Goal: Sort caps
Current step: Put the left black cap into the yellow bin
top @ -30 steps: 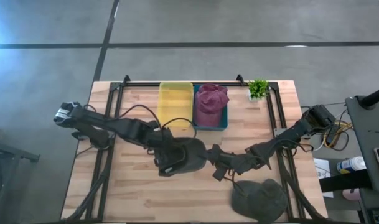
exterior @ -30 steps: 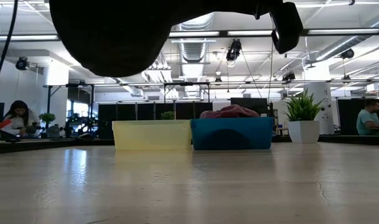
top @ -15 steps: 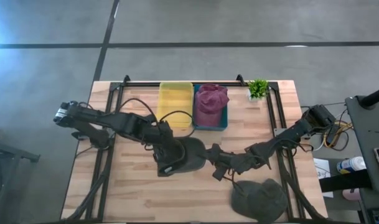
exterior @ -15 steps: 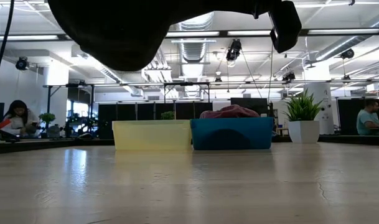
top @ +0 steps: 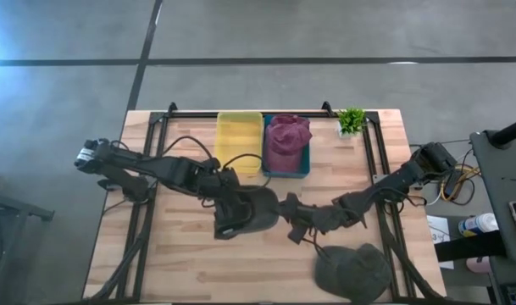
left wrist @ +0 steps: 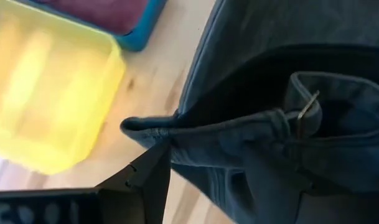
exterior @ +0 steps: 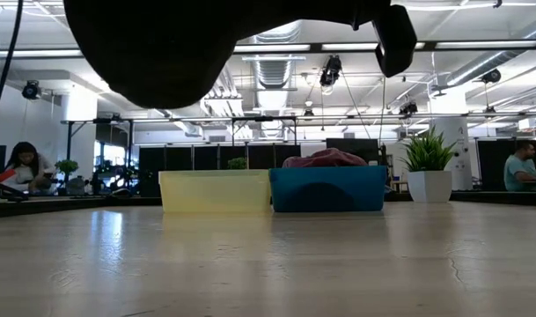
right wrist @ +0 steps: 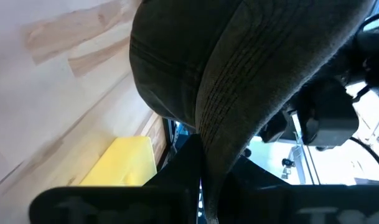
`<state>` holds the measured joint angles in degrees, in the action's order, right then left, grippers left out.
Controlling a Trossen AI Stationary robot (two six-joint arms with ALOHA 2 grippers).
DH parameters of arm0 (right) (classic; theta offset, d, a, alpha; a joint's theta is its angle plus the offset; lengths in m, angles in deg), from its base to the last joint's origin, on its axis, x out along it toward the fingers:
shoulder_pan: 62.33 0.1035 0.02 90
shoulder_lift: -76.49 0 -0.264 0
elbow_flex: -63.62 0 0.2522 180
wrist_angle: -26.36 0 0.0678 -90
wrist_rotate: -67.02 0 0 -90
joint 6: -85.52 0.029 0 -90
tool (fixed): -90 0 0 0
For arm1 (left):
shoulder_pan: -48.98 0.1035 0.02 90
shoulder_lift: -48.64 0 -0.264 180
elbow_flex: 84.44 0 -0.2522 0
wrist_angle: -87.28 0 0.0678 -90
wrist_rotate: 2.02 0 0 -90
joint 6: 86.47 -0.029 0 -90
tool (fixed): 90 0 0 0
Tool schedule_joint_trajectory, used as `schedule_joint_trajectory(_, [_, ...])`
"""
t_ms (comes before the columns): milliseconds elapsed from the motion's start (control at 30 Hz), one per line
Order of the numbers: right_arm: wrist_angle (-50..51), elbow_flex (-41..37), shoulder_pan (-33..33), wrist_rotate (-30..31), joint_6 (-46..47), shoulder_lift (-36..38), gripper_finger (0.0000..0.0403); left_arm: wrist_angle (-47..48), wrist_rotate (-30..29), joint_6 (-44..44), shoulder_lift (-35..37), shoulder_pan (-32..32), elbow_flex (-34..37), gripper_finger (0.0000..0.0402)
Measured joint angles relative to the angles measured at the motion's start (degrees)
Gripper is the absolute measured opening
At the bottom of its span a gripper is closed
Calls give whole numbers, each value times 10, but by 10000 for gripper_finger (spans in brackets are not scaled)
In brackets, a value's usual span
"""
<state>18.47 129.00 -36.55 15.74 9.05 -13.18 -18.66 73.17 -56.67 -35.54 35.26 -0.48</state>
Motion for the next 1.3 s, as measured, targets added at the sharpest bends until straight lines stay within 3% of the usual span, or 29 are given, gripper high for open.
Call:
schedule_joint_trajectory(233, [0, 0, -6, -6, 0, 0, 18, 96, -32, -2, 20, 0, -39, 193])
schedule_joint_trajectory(433, [-1, 0, -13, -13, -2, 0, 18, 108, -30, 16, 31, -2, -56, 193])
schedule_joint_trajectory(533, [-1, 0, -17, -12, -1, 0, 18, 115, -1, 18, 37, -6, -60, 193])
schedule_joint_trajectory(700, [-2, 3, -23, -12, 0, 0, 18, 133, 97, 30, 44, -33, -57, 193])
schedule_joint_trajectory(867, [-1, 3, -37, -12, 0, 0, 18, 137, 113, 74, 51, -69, -56, 193])
schedule_joint_trajectory(967, [-1, 3, -48, -11, 0, 0, 18, 176, 84, 114, 58, -91, -56, 193])
schedule_joint_trajectory(1100, [-6, 6, -58, -10, 0, 0, 18, 233, -21, 168, 59, -139, -54, 193])
schedule_joint_trajectory(1300, [-54, 40, -64, 9, 1, 6, 18, 227, -139, 204, 59, -189, -51, 193])
